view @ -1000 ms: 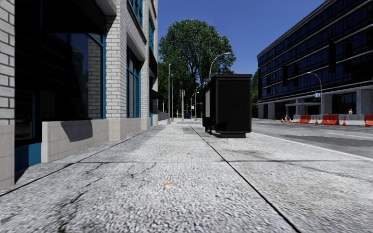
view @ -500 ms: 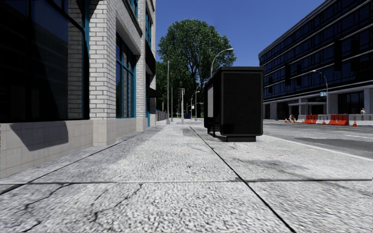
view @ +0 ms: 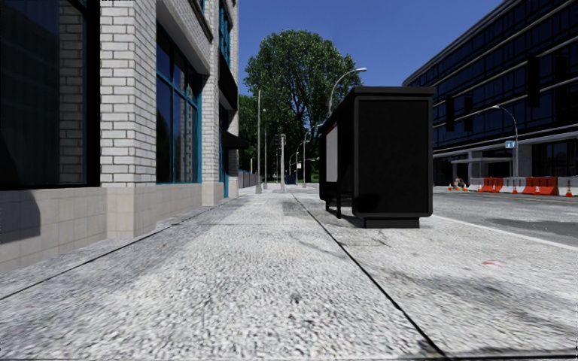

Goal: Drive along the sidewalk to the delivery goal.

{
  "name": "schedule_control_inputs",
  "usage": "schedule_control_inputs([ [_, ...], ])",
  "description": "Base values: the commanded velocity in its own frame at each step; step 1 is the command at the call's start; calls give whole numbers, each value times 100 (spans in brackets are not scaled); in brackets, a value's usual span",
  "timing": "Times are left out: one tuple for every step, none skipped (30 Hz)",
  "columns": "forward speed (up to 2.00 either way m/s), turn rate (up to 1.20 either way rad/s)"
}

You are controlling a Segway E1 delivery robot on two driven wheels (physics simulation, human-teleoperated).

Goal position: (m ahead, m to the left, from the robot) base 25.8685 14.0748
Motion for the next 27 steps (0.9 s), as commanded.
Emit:
schedule_control_inputs([
  [200,0],
  [200,0],
  [200,0],
  [200,0],
  [200,0],
  [200,0],
  [200,0],
  [200,0],
  [200,0],
  [200,0],
  [200,0],
  [200,0],
  [200,0],
  [200,0],
  [200,0],
  [200,0],
  [200,0],
  [200,0],
  [200,0],
  [200,0],
  [200,0],
  [200,0],
  [200,0],
  [200,0],
  [200,0],
  [200,0],
  [200,0],
])
